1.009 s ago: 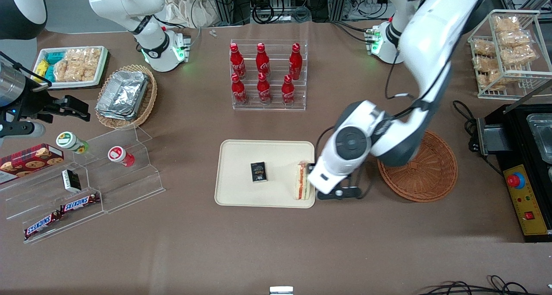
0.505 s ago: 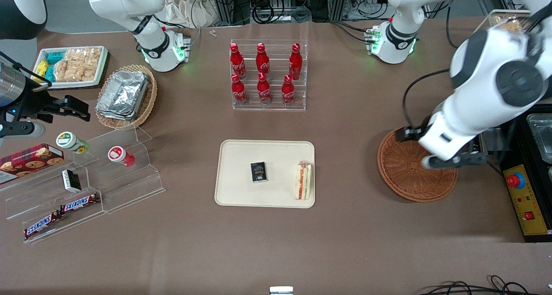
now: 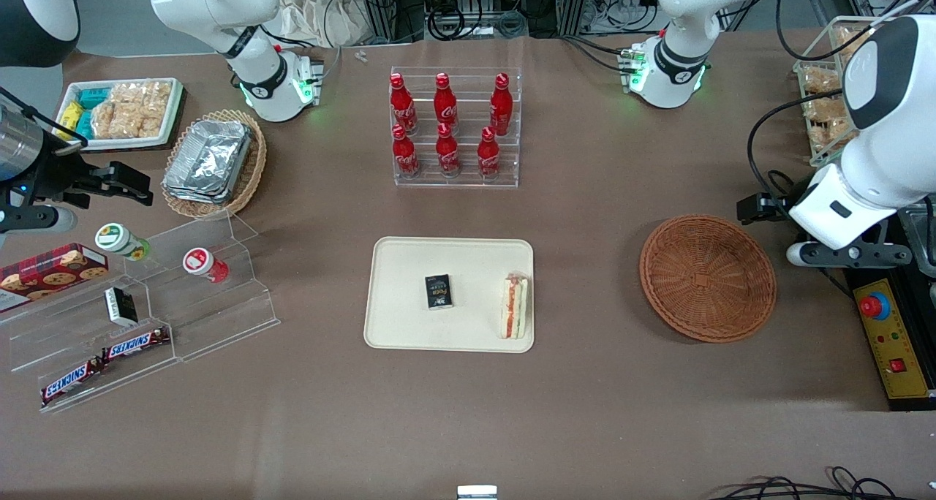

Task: Place sandwich from basket to tray
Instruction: 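Open the left gripper to release the sandwich and raise it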

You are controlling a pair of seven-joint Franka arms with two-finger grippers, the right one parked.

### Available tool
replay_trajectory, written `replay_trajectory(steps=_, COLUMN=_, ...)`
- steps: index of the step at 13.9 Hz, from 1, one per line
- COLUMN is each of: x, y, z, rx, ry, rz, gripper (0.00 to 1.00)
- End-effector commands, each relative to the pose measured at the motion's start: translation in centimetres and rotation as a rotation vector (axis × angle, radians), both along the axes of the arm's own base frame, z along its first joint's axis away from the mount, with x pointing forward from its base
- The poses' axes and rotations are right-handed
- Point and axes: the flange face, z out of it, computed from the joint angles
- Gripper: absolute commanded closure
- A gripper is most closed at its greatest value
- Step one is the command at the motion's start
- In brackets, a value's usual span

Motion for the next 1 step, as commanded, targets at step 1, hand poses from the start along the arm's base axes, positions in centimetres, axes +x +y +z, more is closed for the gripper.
replay_trajectory(steps=1, x=0.65, y=0.50, z=0.81, rx=-0.026, ry=-0.006, rz=-0.033, gripper=0.00)
